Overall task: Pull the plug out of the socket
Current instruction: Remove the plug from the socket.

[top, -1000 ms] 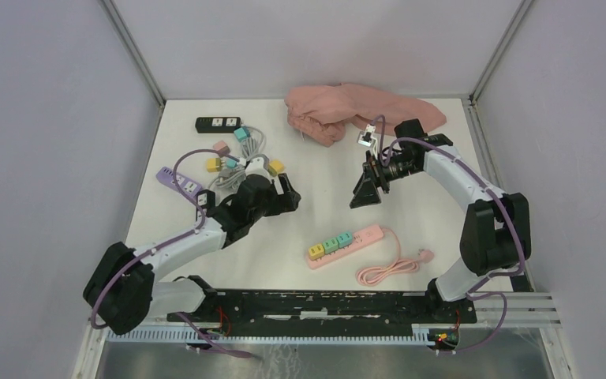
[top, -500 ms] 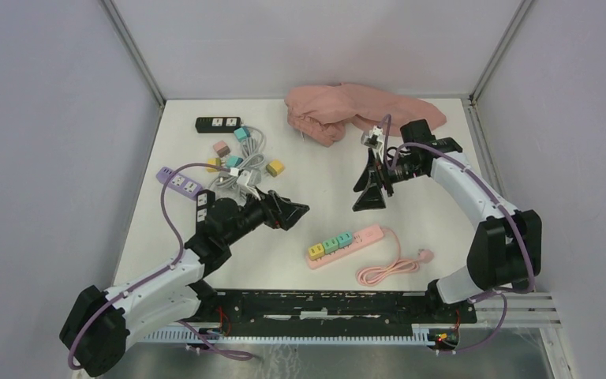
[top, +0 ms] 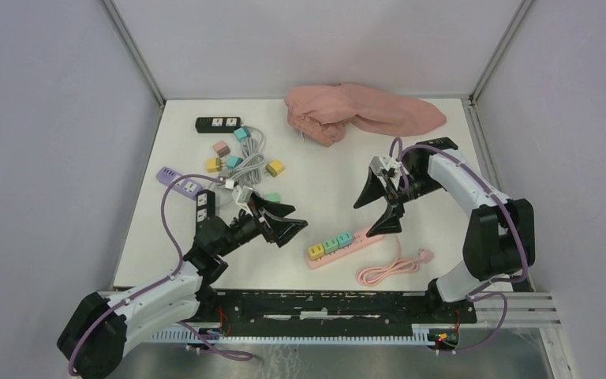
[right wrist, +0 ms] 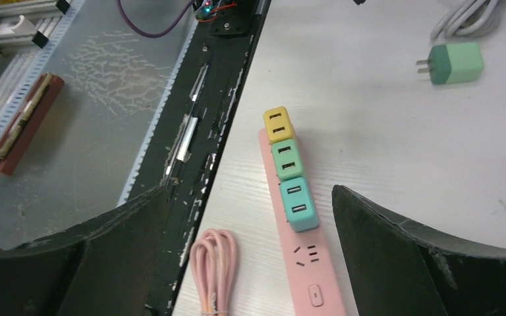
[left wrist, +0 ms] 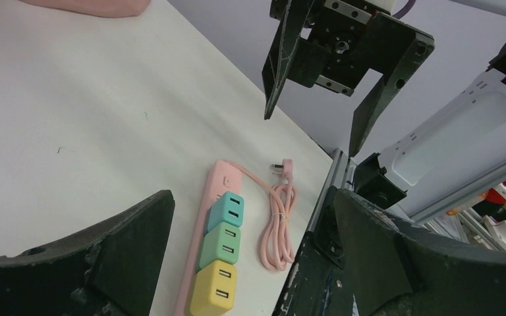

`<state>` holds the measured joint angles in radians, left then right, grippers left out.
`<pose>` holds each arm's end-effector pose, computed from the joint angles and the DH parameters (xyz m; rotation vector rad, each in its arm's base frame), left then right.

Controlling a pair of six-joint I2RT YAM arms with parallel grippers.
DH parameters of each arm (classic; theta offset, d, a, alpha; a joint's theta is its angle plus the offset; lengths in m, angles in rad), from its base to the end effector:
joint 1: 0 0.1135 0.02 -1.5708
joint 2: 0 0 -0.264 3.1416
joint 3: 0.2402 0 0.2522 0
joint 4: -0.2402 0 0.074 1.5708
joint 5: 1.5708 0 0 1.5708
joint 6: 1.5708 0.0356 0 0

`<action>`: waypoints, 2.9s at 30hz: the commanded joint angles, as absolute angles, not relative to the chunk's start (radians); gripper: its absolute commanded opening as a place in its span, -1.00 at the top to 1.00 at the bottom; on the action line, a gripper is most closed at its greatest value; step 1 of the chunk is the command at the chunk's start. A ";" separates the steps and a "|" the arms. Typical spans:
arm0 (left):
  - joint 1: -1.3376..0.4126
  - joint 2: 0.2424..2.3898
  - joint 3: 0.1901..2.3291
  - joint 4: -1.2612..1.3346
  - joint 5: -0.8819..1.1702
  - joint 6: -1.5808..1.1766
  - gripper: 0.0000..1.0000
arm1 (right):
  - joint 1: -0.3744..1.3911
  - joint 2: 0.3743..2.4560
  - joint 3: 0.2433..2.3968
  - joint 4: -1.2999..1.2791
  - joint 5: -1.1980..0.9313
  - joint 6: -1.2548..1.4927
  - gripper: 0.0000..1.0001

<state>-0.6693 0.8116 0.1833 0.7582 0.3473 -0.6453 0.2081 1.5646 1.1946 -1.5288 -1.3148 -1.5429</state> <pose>0.1323 -0.1201 0.2235 0.3305 1.5565 -1.3027 0.2294 0.0836 0.2663 -1.4426 1.5534 1.4904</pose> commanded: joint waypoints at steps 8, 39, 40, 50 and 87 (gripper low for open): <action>-0.667 0.861 0.146 0.885 0.408 -0.643 -0.96 | 0.208 1.537 1.198 -1.637 -1.294 -1.722 -1.00; -0.950 1.045 0.101 1.009 0.274 -0.282 -0.90 | 0.609 1.344 0.838 -0.620 -0.690 -0.999 -0.80; -0.984 1.061 0.107 0.997 0.233 -0.238 -0.88 | 0.614 1.347 0.835 -0.612 -0.686 -0.996 -0.77; -1.091 1.274 0.215 0.963 0.073 -0.075 -0.40 | 0.673 1.401 0.849 -0.610 -0.626 -1.018 0.00; -1.111 1.497 0.333 0.840 -0.021 0.032 0.94 | 0.675 1.434 0.894 -0.702 -0.826 -1.017 1.00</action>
